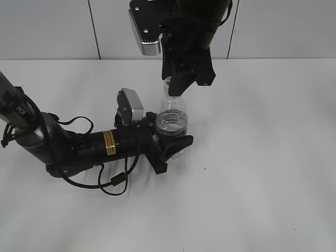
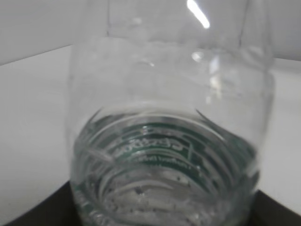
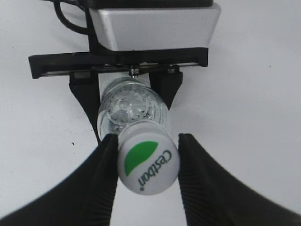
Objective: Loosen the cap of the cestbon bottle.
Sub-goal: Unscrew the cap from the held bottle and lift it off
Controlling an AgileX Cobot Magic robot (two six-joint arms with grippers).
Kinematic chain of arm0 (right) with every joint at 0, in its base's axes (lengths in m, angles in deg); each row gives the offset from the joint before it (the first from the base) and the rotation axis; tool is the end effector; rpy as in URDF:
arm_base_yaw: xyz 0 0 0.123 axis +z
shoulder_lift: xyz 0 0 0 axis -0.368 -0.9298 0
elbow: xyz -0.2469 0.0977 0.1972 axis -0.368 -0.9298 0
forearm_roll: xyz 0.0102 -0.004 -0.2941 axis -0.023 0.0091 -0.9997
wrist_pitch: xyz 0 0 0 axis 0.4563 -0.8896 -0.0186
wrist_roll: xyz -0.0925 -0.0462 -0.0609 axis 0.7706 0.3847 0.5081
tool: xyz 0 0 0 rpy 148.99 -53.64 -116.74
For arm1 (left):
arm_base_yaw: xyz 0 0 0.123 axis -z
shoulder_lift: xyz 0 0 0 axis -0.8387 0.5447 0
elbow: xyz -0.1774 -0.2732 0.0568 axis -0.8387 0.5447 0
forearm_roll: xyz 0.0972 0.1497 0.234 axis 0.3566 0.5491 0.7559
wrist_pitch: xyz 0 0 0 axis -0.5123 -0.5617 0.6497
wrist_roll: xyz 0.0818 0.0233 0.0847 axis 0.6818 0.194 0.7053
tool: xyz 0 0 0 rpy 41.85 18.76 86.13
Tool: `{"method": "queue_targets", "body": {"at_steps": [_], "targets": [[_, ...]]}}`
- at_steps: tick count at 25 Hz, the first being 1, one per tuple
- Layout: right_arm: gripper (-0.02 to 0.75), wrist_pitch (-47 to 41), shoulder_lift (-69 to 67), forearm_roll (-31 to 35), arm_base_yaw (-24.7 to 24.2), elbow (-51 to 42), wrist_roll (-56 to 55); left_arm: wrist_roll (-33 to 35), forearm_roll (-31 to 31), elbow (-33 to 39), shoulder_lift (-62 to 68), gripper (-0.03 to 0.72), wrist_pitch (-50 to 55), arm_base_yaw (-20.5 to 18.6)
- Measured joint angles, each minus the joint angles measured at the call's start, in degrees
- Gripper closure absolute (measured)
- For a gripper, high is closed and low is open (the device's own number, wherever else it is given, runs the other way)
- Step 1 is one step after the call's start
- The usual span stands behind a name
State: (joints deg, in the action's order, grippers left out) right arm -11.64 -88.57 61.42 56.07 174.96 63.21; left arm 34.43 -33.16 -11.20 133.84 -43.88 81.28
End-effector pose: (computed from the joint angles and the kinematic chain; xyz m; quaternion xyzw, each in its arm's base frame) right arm 0.4110 0.3122 0.2725 -0.8290 0.5336 0.0459 0.1609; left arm 0.3732 -0.2638 0.0272 0.4176 0.6225 -0.4020 0.5258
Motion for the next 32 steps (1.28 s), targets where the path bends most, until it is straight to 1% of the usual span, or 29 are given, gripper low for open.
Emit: {"method": "queue_targets", "body": {"at_steps": [9, 15, 18, 21, 24, 27, 30, 32], "targets": [[0.441, -0.1, 0.6, -0.7, 0.3, -0.1, 10.8, 0.1, 0.0, 0.0, 0.0, 0.287, 0.0, 0.1], [0.442, 0.1, 2.4, -1.2, 0.3, -0.1, 15.0, -0.1, -0.1, 0.0, 0.0, 0.287, 0.0, 0.1], [0.442, 0.1, 2.5, 0.1, 0.3, -0.1, 15.4, -0.1, -0.1, 0.0, 0.0, 0.287, 0.0, 0.1], [0.442, 0.2, 3.5, 2.4, 0.3, -0.1, 7.0, -0.1, 0.0, 0.0, 0.0, 0.287, 0.0, 0.1], [0.442, 0.2, 5.7, 2.9, 0.2, -0.1, -11.8, -0.1, 0.0, 0.0, 0.0, 0.287, 0.0, 0.1], [0.442, 0.2, 7.7, 3.0, -0.7, -0.1, -26.9, -0.1, -0.2, 0.0, 0.0, 0.287, 0.0, 0.1], [0.442, 0.2, 9.0, 3.6, -2.3, -0.1, -38.7, -0.1, -0.2, 0.0, 0.0, 0.287, 0.0, 0.1], [0.442, 0.2, 9.3, 4.6, -3.9, -0.1, -44.3, -0.1, -0.3, 0.0, 0.0, 0.287, 0.0, 0.1]]}}
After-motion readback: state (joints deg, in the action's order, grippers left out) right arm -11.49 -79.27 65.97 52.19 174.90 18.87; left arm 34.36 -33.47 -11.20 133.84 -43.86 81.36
